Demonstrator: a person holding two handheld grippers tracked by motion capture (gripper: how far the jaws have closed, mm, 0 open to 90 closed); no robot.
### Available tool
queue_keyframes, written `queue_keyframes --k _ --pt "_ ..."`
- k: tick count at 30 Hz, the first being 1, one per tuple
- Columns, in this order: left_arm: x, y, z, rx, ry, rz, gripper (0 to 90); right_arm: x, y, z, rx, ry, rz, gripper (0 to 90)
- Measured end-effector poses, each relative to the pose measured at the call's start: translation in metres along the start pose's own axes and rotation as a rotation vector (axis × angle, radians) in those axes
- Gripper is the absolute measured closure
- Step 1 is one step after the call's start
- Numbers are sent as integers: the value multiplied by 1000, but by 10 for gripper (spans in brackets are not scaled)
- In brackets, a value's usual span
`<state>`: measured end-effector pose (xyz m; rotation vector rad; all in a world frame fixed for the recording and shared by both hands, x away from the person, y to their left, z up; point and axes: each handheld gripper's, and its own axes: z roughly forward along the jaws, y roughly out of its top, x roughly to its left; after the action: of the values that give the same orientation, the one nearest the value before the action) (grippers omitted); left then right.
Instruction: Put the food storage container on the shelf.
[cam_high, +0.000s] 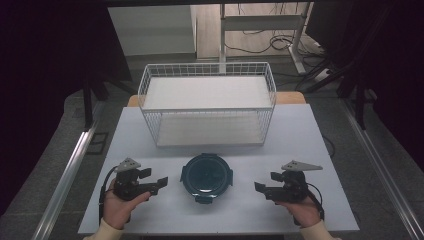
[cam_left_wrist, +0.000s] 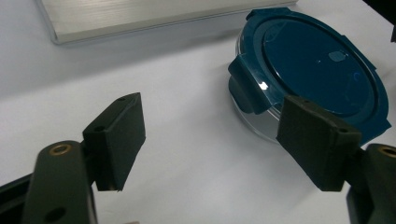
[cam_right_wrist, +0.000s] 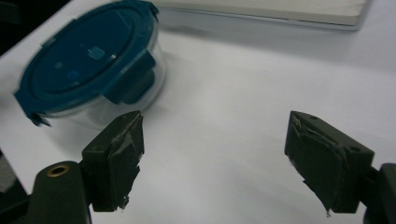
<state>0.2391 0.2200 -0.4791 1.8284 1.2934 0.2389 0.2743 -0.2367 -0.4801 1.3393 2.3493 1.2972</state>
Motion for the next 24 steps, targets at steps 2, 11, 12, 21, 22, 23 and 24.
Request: queue_keyframes --k 2,11,12,21,22,23,24 --pt "2 1 -1 -2 -14 -21 200 3 2 2 -3 9 6 198" --pt "0 9 -2 -1 -58 -56 176 10 11 4 -2 28 32 174" --pt "-1 10 -2 -3 -56 -57 176 11 13 4 -2 29 34 174" --pt "-7 21 6 22 -95 -62 159 27 28 15 1 68 42 149" --pt "-8 23 7 24 -99 -58 156 29 30 17 3 71 46 146" --pt "-10 26 8 26 -104 -55 153 31 33 19 3 78 50 143" --pt "-11 28 10 30 -109 -54 153 33 35 21 6 81 51 140"
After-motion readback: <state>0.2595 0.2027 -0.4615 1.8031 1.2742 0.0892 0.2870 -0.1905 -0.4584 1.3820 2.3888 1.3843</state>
